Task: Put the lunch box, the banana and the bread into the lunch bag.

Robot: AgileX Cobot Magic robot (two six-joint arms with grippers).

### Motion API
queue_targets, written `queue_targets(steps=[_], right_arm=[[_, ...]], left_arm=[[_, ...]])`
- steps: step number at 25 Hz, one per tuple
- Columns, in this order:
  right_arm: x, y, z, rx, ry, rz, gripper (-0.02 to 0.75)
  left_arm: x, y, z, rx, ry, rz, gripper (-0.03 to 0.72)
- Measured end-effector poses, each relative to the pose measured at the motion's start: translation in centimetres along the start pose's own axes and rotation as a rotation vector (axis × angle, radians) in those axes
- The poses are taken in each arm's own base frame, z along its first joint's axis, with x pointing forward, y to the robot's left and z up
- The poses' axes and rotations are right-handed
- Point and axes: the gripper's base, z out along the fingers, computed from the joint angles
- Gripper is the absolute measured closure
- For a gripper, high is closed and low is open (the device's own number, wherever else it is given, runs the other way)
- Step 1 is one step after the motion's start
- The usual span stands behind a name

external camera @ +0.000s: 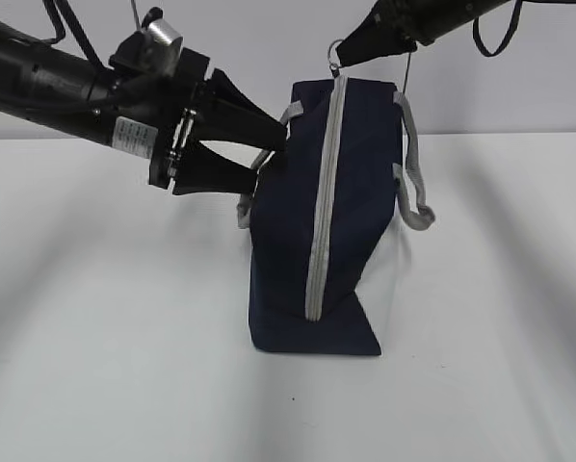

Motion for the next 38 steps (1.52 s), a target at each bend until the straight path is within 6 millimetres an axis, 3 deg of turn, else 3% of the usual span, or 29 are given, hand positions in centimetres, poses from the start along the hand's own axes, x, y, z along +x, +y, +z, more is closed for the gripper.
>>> queue_targets(steps=[7,14,22,32,35,38], right_arm=[[-0.1,0.4,-0.1,-0.048,-0.008,0.074,0.754],[-0.1,0.5,-0.1,-0.056,-0.011,0.119,0.754],[-0.2,0.5,-0.1,-0.059,-0.015,0.125,0.754],[-0.2,0.5,-0.1,-0.06,-0.015,0.127,0.754],[-0.2,0.5,-0.1,-0.06,-0.015,0.127,0.754],[-0.2,0.5,-0.1,-0.061,-0.017,0.128,0.754]], left_arm=[[-2.0,-1.0,-1.5,-0.008,-0.067,-0.001,0.162],[-4.9,-0.9,-2.0,-0.205,-0.204,0.067,0.166],[-7.1,1.8,0.6,-0.232,-0.225,0.062,0.167],[-9.3,0.8,3.7,-0.182,-0.273,0.106,0.169],[-9.3,1.0,4.5,-0.197,-0.281,0.108,0.24],[-9.5,1.1,4.6,-0.219,-0.305,0.128,0.447]])
